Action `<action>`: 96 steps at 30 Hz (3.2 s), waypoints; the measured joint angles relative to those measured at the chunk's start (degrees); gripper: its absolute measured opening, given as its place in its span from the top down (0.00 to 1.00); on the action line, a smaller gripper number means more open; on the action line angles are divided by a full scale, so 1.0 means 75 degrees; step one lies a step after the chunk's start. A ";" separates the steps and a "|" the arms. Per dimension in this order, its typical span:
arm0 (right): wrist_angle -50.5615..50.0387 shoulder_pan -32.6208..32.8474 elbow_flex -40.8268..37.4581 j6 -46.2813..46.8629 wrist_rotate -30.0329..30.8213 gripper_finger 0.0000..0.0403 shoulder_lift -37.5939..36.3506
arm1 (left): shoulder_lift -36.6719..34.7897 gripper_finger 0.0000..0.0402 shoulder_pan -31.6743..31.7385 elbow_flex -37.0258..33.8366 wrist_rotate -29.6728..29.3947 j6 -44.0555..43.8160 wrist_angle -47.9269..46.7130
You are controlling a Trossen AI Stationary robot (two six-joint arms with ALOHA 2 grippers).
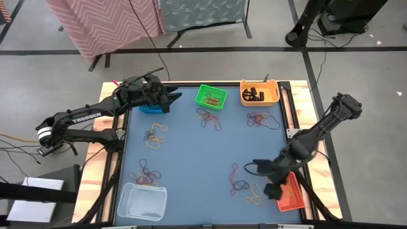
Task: Sort rubber bands into baskets
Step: Put the yellow rubber band into the orange bin, then put the yellow rubber band in the orange bin
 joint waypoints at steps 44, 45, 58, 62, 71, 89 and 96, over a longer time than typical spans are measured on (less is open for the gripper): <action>-0.2658 -0.1113 0.0522 -0.2558 0.2113 0.97 0.4109 | 0.0000 0.37 0.0000 -0.0003 0.0000 -0.0217 0.0477; -0.3014 -0.1227 0.0507 -0.2551 0.2397 0.98 0.3927 | 0.0000 0.37 -0.0003 -0.0003 0.0000 -0.0216 0.0645; -0.4888 -0.2094 0.0558 -0.1061 0.4060 0.99 -0.0415 | -0.0003 0.37 0.0000 -0.0003 0.0000 -0.0216 0.1429; -0.4292 -0.1434 0.0558 -0.0495 0.3531 1.00 -0.1421 | -0.0003 0.37 0.0000 -0.0003 0.0000 -0.0215 0.1423; -0.3030 0.0604 0.0573 0.0850 0.1049 1.00 -0.1746 | -0.0003 0.37 0.0000 -0.0003 0.0000 -0.0022 0.1402; -0.2735 0.1810 -0.0144 0.2398 0.0546 0.94 -0.0496 | -0.0003 0.37 0.0000 -0.0003 0.0000 -0.0023 0.1395; -0.2763 0.1807 -0.0150 0.2784 0.0076 0.66 -0.0269 | -0.0003 0.37 0.0000 -0.0002 0.0197 -0.0259 0.1391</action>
